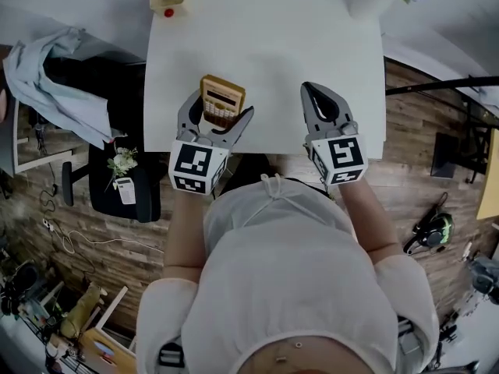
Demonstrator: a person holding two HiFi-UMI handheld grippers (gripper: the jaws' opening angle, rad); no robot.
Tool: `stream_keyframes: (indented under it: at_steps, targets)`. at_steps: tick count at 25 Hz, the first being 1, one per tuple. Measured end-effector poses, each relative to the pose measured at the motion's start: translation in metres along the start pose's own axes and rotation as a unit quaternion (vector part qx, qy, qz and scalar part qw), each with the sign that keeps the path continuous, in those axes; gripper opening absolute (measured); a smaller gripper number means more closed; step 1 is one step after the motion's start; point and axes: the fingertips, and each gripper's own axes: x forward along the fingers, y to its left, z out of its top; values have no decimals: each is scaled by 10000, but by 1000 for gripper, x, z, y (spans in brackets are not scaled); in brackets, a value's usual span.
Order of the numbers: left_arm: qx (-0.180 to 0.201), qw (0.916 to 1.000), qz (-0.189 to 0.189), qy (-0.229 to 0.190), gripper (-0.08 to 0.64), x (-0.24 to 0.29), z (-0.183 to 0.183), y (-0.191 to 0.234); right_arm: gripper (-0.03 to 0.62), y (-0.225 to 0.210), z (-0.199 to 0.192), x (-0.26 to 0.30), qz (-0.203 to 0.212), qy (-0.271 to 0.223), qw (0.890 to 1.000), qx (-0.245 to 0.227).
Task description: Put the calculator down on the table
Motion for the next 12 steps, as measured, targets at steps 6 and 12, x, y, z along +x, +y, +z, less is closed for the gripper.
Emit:
stream_keyframes:
  at_steps: [6, 12]
  targets:
    - [-177, 9977, -193, 618, 405, 45, -40, 37, 5, -1, -22, 45, 79, 287, 9995, 76]
    - [-307, 9900, -372, 1328, 405, 84, -88, 56, 5, -10, -43, 73, -28, 569, 9981, 229]
